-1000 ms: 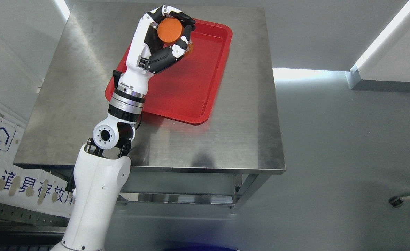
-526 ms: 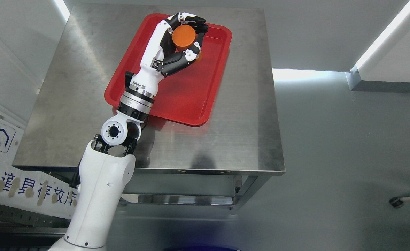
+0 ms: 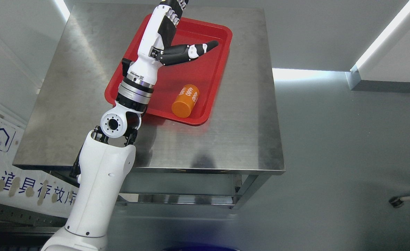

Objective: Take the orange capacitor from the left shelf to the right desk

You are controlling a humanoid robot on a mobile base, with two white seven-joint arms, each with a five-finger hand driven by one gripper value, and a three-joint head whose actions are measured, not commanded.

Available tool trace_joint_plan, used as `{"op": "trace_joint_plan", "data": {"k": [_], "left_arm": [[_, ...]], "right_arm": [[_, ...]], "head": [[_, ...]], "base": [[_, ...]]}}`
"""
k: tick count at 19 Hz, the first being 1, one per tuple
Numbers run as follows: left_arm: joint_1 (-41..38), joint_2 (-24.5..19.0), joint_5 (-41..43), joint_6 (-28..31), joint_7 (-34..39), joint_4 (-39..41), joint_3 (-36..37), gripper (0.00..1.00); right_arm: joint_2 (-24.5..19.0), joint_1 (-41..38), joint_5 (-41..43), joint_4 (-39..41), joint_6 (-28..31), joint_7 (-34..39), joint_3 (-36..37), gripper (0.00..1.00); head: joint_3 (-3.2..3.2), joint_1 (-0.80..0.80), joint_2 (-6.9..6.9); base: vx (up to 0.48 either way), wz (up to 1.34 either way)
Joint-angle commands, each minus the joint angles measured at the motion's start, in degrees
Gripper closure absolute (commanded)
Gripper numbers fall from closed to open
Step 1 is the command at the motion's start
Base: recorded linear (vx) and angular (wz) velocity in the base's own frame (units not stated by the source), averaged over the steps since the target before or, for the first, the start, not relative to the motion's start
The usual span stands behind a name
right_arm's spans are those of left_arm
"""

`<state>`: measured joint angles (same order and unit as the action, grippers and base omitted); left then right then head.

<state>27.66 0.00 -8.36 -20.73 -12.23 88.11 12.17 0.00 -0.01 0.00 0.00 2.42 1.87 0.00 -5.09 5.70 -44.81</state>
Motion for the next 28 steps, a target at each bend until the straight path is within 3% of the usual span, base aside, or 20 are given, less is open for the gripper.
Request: {"op": "trace_joint_plan", "data": {"k": [1, 6, 10, 12, 15, 22, 28], "left_arm": [[-0.1, -1.0, -0.4, -0.3, 1.1, -1.1, -9.9, 0.00], [-3.3, -1.0, -0.4, 8.1, 5.5, -0.2, -21.0, 0.00], [-6.6, -3.2, -0.4, 16.1, 4.9, 6.5, -25.7, 0.00], [-8.7, -7.2, -0.4, 16.1, 3.6, 6.5, -25.6, 0.00], [-12.4, -9.2, -0.4, 13.7, 1.7, 6.5, -25.6, 0.00], [-19.3, -9.1, -0.3, 12.8, 1.5, 6.5, -25.1, 0.00], [-19.7, -10.4, 0.2, 13.1, 1.2, 6.5, -23.7, 0.00]], "right_arm": [[1.0, 0.1, -0.3, 1.9, 0.0, 0.0, 0.6, 0.00], [1.0, 0.1, -0.3, 1.9, 0.0, 0.0, 0.6, 0.00], [1.0, 0.1, -0.3, 1.9, 0.0, -0.1, 0.6, 0.00], [1.0, 0.1, -0.3, 1.9, 0.0, 0.0, 0.6, 0.00], [1.0, 0.1, -0.3, 1.9, 0.0, 0.0, 0.6, 0.00], [1.0, 0.1, -0.3, 1.9, 0.0, 0.0, 0.6, 0.00], [1.0, 0.1, -0.3, 1.9, 0.0, 0.0, 0.6, 0.00]], "head": [[0.00, 0.00, 0.00], [0.00, 0.00, 0.00], [0.00, 0.00, 0.00], [0.00, 0.00, 0.00], [0.00, 0.00, 0.00], [0.00, 0.00, 0.00], [0.00, 0.00, 0.00]], "base": [[0.000, 0.00], [0.000, 0.00], [0.000, 0.00], [0.000, 0.00], [0.000, 0.00], [0.000, 0.00], [0.000, 0.00]]}}
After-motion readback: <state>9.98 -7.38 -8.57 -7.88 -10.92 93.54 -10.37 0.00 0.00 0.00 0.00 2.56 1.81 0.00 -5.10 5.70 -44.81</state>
